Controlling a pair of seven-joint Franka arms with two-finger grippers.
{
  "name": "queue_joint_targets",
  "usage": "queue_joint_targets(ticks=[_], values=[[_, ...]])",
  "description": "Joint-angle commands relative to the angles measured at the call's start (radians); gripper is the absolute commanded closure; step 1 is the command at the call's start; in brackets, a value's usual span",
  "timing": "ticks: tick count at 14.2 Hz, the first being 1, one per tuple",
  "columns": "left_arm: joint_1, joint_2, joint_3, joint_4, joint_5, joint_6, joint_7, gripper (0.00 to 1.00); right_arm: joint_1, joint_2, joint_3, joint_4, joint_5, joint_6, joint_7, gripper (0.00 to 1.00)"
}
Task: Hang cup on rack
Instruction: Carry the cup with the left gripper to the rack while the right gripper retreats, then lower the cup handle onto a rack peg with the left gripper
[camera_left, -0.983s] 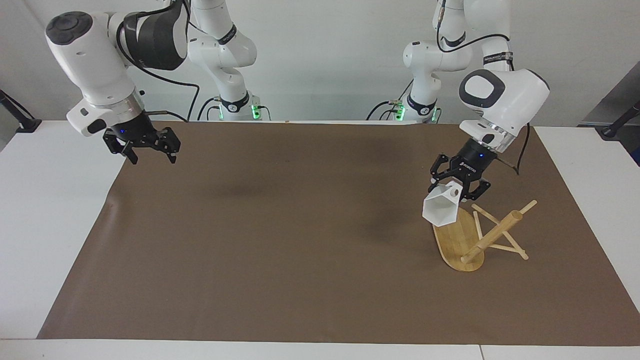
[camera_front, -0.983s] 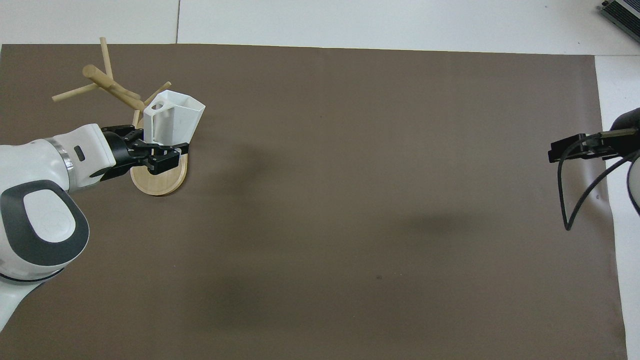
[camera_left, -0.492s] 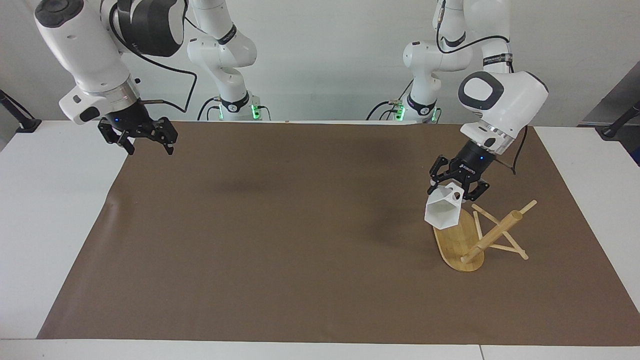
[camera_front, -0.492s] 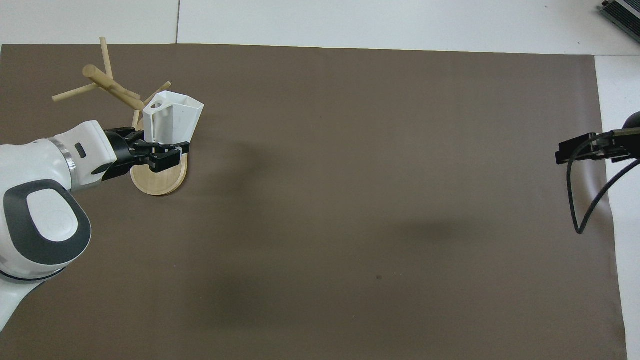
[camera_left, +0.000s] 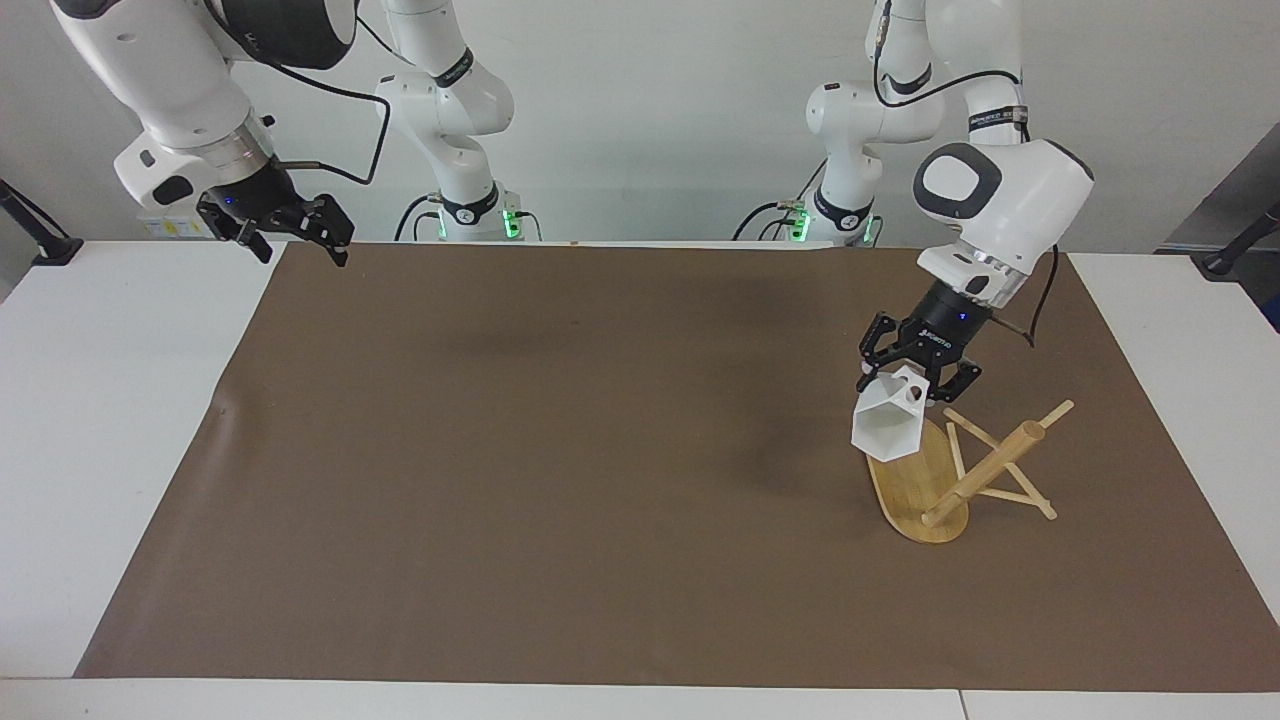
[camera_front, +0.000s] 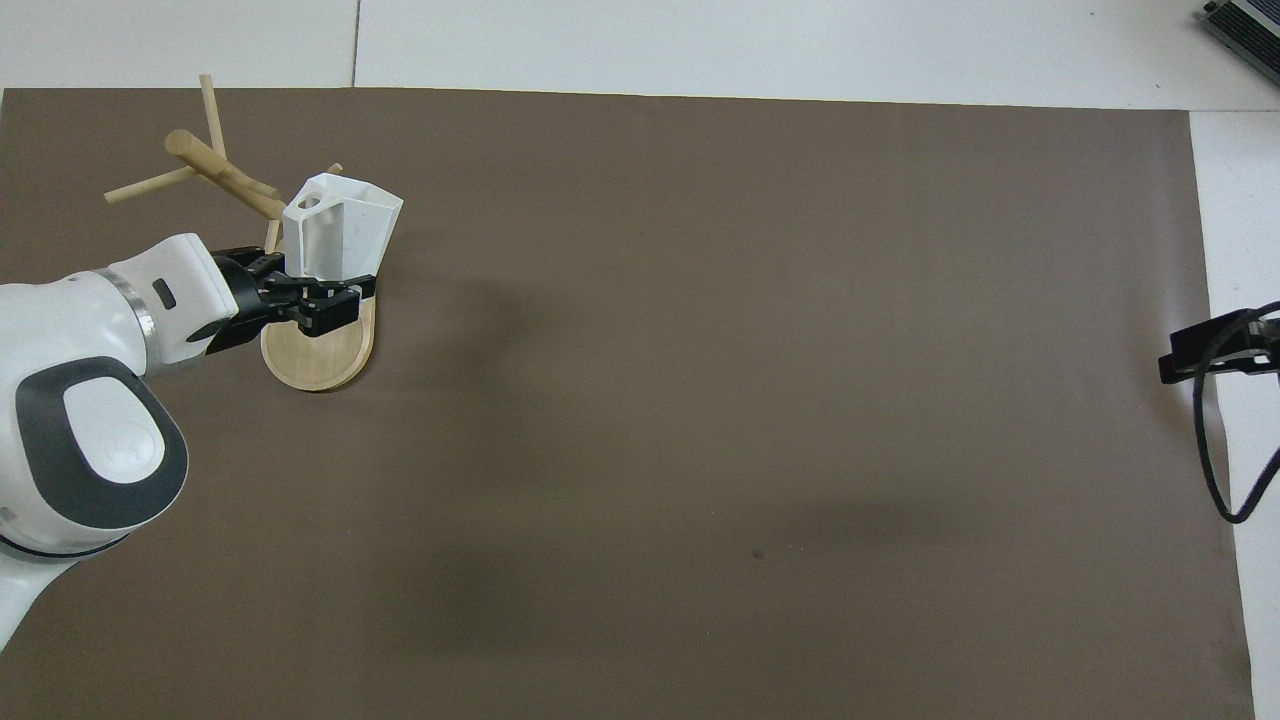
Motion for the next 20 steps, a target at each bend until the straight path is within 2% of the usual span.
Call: queue_joint_targets(ticks=[1, 3, 6, 9, 12, 20], values=[[-0.010, 0.038, 0.007, 0.050, 0.086, 0.015, -0.080, 1.00, -0.027, -0.033, 0.022, -0.059, -0.006, 0.060, 0.000, 0.00], [-0.009, 0.052, 0.007, 0.071, 0.117, 0.017, -0.150, 1.00, -0.028, -0.026, 0.015, -0.051, -0.012, 0.123, -0.045, 0.00], [0.002, 0.064, 0.007, 0.083, 0.120, 0.017, -0.158, 1.00, -0.041, -0.021, 0.012, -0.048, -0.003, 0.169, -0.109, 0.00], [0.004, 0.064, 0.006, 0.079, 0.120, 0.017, -0.173, 1.00, -0.045, -0.022, 0.007, -0.048, -0.001, 0.168, -0.098, 0.00], [0.004, 0.064, 0.006, 0.073, 0.120, 0.017, -0.275, 1.00, -0.045, -0.029, 0.007, -0.058, -0.001, 0.163, -0.096, 0.00], [0.005, 0.052, 0.007, 0.036, 0.120, 0.017, -0.307, 1.00, -0.047, -0.029, 0.010, -0.057, -0.001, 0.169, -0.090, 0.00]])
